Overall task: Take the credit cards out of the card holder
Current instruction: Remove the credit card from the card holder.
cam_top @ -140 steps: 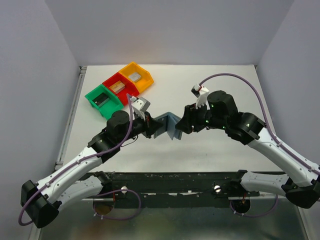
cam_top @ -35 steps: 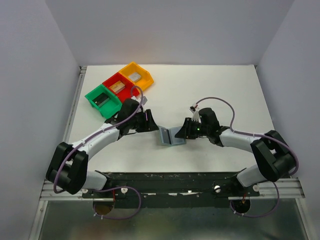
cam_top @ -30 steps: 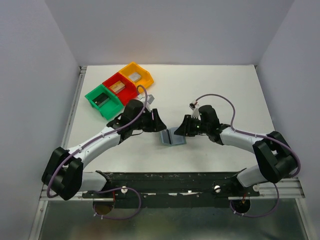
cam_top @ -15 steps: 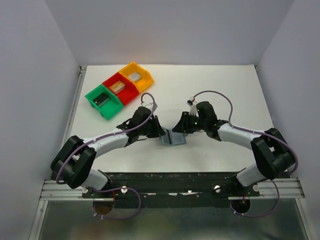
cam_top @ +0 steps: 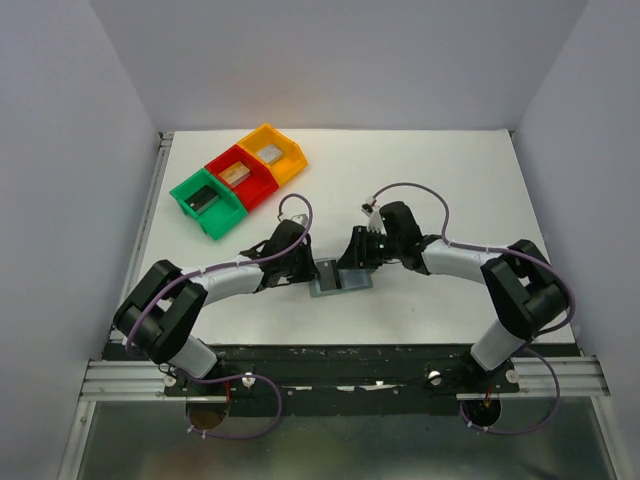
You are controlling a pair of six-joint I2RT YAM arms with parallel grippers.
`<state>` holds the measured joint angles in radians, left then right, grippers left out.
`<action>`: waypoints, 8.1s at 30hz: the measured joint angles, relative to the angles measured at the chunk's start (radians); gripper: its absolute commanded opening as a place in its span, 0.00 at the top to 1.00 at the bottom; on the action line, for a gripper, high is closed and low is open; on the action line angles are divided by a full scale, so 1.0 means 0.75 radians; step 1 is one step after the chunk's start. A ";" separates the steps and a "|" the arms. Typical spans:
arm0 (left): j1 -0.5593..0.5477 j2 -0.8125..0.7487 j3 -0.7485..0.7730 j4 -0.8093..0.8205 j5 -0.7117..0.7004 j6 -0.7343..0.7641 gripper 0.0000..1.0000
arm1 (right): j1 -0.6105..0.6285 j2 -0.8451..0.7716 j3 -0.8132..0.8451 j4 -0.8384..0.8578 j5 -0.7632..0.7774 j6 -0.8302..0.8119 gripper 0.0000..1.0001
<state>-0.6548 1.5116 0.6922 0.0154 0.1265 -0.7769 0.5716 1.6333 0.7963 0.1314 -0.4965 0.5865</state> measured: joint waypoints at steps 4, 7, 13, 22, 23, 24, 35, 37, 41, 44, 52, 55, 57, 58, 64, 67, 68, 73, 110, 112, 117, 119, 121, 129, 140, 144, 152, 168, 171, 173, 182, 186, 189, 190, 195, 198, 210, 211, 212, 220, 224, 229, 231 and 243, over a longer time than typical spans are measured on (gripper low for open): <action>0.000 0.005 -0.020 -0.023 -0.034 -0.004 0.93 | 0.012 0.049 0.002 0.000 -0.021 0.001 0.52; 0.000 0.005 -0.028 -0.021 -0.045 -0.013 0.93 | 0.019 0.074 0.006 0.000 -0.035 0.003 0.52; 0.000 0.005 -0.034 -0.014 -0.051 -0.019 0.94 | 0.028 0.104 0.025 0.002 -0.060 0.010 0.52; 0.000 0.003 -0.052 0.015 -0.052 -0.027 0.94 | 0.033 0.152 0.042 -0.003 -0.063 0.010 0.52; 0.000 0.003 -0.055 0.021 -0.052 -0.028 0.94 | 0.033 0.157 0.042 -0.002 -0.063 0.010 0.52; 0.000 0.002 -0.056 0.023 -0.052 -0.028 0.94 | 0.033 0.161 0.042 -0.001 -0.063 0.010 0.52; 0.000 -0.001 -0.064 0.035 -0.052 -0.028 0.93 | 0.033 0.193 0.042 0.042 -0.104 0.046 0.56; 0.000 -0.001 -0.064 0.035 -0.052 -0.028 0.93 | 0.033 0.199 0.042 0.053 -0.111 0.055 0.57; 0.000 -0.001 -0.064 0.035 -0.052 -0.028 0.89 | 0.032 0.210 0.042 0.070 -0.122 0.071 0.59; 0.002 -0.002 -0.067 0.034 -0.060 -0.027 0.88 | 0.032 0.218 0.042 0.093 -0.135 0.088 0.60; 0.006 -0.019 -0.082 0.036 -0.069 -0.026 0.86 | 0.031 0.239 0.042 0.113 -0.147 0.102 0.60; 0.006 -0.042 -0.101 0.030 -0.082 -0.025 0.85 | 0.031 0.248 0.042 0.113 -0.160 0.105 0.59; 0.006 -0.063 -0.113 0.013 -0.096 -0.022 0.85 | 0.031 0.252 0.042 0.112 -0.164 0.105 0.58; 0.006 -0.071 -0.120 0.007 -0.098 -0.022 0.85 | 0.031 0.253 0.042 0.112 -0.164 0.105 0.57; 0.006 -0.109 -0.148 -0.005 -0.113 -0.022 0.82 | 0.031 0.253 0.044 0.111 -0.164 0.100 0.57; 0.006 -0.121 -0.156 -0.008 -0.119 -0.022 0.82 | 0.031 0.253 0.044 0.112 -0.165 0.101 0.57; 0.006 -0.121 -0.156 -0.008 -0.120 -0.022 0.82 | 0.031 0.253 0.044 0.113 -0.167 0.101 0.57; 0.006 -0.119 -0.156 -0.007 -0.120 -0.022 0.82 | 0.031 0.253 0.044 0.113 -0.180 0.102 0.56; 0.006 -0.170 -0.228 0.158 -0.142 -0.037 0.83 | 0.034 0.254 0.070 0.079 -0.200 0.077 0.53; 0.006 -0.167 -0.228 0.158 -0.142 -0.037 0.84 | 0.034 0.254 0.068 0.092 -0.208 0.085 0.53; 0.006 -0.135 -0.228 0.157 -0.142 -0.037 0.85 | 0.034 0.266 0.065 0.122 -0.229 0.104 0.53; 0.006 -0.122 -0.227 0.159 -0.142 -0.038 0.85 | 0.034 0.271 0.065 0.124 -0.232 0.105 0.53; 0.006 -0.117 -0.226 0.163 -0.142 -0.038 0.86 | 0.034 0.274 0.065 0.123 -0.233 0.105 0.53; 0.007 -0.104 -0.226 0.185 -0.143 -0.038 0.85 | 0.033 0.293 0.066 0.122 -0.233 0.104 0.53; 0.007 -0.103 -0.226 0.188 -0.144 -0.038 0.86 | 0.033 0.295 -0.007 0.298 -0.277 0.187 0.53; 0.007 -0.103 -0.228 0.192 -0.144 -0.038 0.86 | 0.033 0.308 -0.030 0.388 -0.299 0.234 0.53; 0.008 -0.103 -0.235 0.205 -0.143 -0.038 0.86 | 0.030 0.337 -0.046 0.485 -0.336 0.294 0.53; 0.010 -0.076 -0.235 0.253 -0.127 -0.037 0.87 | 0.030 0.408 -0.005 0.523 -0.407 0.334 0.53; 0.011 -0.067 -0.235 0.273 -0.118 -0.037 0.87 | 0.032 0.419 0.020 0.522 -0.407 0.334 0.53; 0.012 -0.065 -0.235 0.277 -0.113 -0.037 0.87 | 0.034 0.432 0.039 0.521 -0.408 0.334 0.53; 0.015 -0.066 -0.245 0.296 -0.107 -0.033 0.81 | 0.042 0.454 0.072 0.488 -0.406 0.322 0.53; 0.015 -0.071 -0.255 0.309 -0.107 -0.034 0.80 | 0.052 0.418 0.074 0.395 -0.385 0.272 0.53; 0.015 -0.075 -0.262 0.316 -0.107 -0.035 0.80 | 0.061 0.386 0.077 0.322 -0.360 0.232 0.53; 0.015 -0.076 -0.265 0.320 -0.108 -0.038 0.80 | 0.063 0.378 0.078 0.301 -0.352 0.222 0.53; 0.015 -0.081 -0.277 0.332 -0.108 -0.043 0.82 | 0.067 0.341 0.079 0.217 -0.325 0.183 0.54; 0.015 -0.083 -0.281 0.336 -0.108 -0.044 0.84 | 0.069 0.320 0.079 0.187 -0.307 0.168 0.54; 0.015 -0.083 -0.282 0.346 -0.107 -0.054 1.00 | 0.069 0.277 0.078 0.124 -0.278 0.149 0.54; 0.014 -0.083 -0.282 0.347 -0.106 -0.054 1.00 | 0.070 0.273 0.078 0.119 -0.275 0.146 0.54; 0.013 -0.082 -0.282 0.347 -0.106 -0.055 1.00 | 0.070 0.270 0.078 0.114 -0.273 0.144 0.54; 0.012 -0.075 -0.282 0.356 -0.105 -0.059 1.00 | 0.069 0.235 0.069 0.078 -0.260 0.128 0.55; 0.012 -0.071 -0.282 0.362 -0.103 -0.062 1.00 | 0.068 0.217 0.068 0.059 -0.254 0.122 0.55; 0.012 -0.070 -0.282 0.363 -0.103 -0.064 1.00 | 0.064 0.199 0.060 0.042 -0.243 0.110 0.57; 0.012 -0.070 -0.282 0.363 -0.103 -0.064 1.00 | 0.062 0.191 0.053 0.038 -0.239 0.103 0.57; 0.012 -0.070 -0.282 0.363 -0.103 -0.071 1.00 | 0.047 0.156 0.030 0.020 -0.226 0.089 0.60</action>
<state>-0.6456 1.4590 0.4808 0.2874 0.0494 -0.8299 0.6071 1.7500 0.8188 0.1463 -0.6659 0.6529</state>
